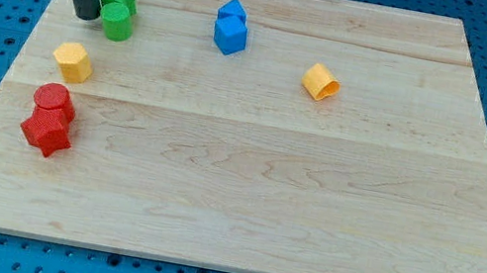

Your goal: Move the green star into the green circle

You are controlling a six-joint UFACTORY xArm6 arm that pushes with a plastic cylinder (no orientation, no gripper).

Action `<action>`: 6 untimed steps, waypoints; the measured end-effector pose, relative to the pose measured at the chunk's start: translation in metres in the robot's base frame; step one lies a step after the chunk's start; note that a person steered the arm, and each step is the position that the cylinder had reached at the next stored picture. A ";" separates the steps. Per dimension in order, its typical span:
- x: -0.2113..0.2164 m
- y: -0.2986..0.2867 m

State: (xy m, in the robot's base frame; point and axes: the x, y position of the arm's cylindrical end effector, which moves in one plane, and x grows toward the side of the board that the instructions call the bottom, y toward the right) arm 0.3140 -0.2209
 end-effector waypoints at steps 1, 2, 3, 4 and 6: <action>0.000 0.025; 0.018 0.023; 0.011 -0.026; -0.033 -0.036; -0.072 -0.005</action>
